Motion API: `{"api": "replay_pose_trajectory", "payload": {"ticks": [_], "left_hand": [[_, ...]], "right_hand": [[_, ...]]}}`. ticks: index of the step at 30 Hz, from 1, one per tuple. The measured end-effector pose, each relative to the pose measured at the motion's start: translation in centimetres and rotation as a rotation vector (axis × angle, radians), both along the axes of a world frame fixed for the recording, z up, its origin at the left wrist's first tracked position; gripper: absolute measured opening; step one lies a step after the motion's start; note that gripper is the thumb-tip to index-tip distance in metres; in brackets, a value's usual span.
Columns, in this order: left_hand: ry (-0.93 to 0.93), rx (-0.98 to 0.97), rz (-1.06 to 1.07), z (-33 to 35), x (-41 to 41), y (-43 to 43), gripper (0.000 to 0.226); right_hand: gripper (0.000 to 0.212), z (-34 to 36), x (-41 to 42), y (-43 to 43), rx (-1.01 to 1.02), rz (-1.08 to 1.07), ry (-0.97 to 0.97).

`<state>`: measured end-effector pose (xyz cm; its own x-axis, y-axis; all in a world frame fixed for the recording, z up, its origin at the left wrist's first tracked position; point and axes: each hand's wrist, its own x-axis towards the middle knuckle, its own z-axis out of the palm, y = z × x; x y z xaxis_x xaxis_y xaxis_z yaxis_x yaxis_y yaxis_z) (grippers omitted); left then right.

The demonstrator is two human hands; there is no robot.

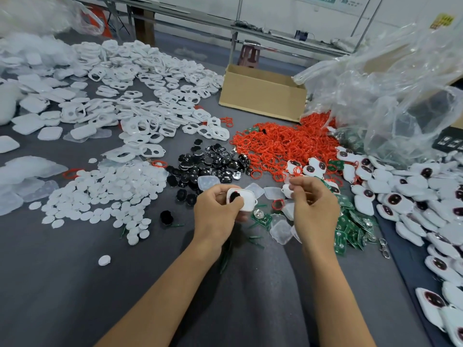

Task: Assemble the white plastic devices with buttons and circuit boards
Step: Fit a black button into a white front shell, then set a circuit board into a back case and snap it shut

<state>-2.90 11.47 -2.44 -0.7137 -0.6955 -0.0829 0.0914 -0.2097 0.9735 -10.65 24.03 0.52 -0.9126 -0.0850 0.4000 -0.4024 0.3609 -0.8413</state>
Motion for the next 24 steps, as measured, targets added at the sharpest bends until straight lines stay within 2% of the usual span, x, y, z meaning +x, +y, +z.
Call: {"api": "replay_pose_trajectory", "payload": {"ticks": [5,10,15,19,21,24], "left_hand": [[0.013,0.011,0.118,0.1,0.1,-0.3,0.025],[-0.007,-0.021,0.125,0.2,0.2,-0.3,0.024],[-0.019,-0.039,0.103,0.2,0.2,-0.3,0.023],[-0.012,-0.026,0.085,0.1,0.2,-0.3,0.021],[-0.012,-0.020,0.070,0.2,0.2,-0.1,0.021],[-0.018,-0.019,0.023,0.3,0.3,0.1,0.021]], "right_hand": [[0.030,-0.3,-0.5,1.3,0.389,0.011,-0.053],[0.025,1.2,-0.8,3.1,0.490,0.159,-0.205],[0.021,1.9,-0.6,3.6,0.744,0.282,-0.255],[0.020,1.9,-0.4,3.2,0.668,0.310,-0.264],[0.017,1.9,-0.3,3.4,0.486,0.361,-0.312],[0.016,2.2,-0.1,3.4,0.110,0.441,-0.407]]}}
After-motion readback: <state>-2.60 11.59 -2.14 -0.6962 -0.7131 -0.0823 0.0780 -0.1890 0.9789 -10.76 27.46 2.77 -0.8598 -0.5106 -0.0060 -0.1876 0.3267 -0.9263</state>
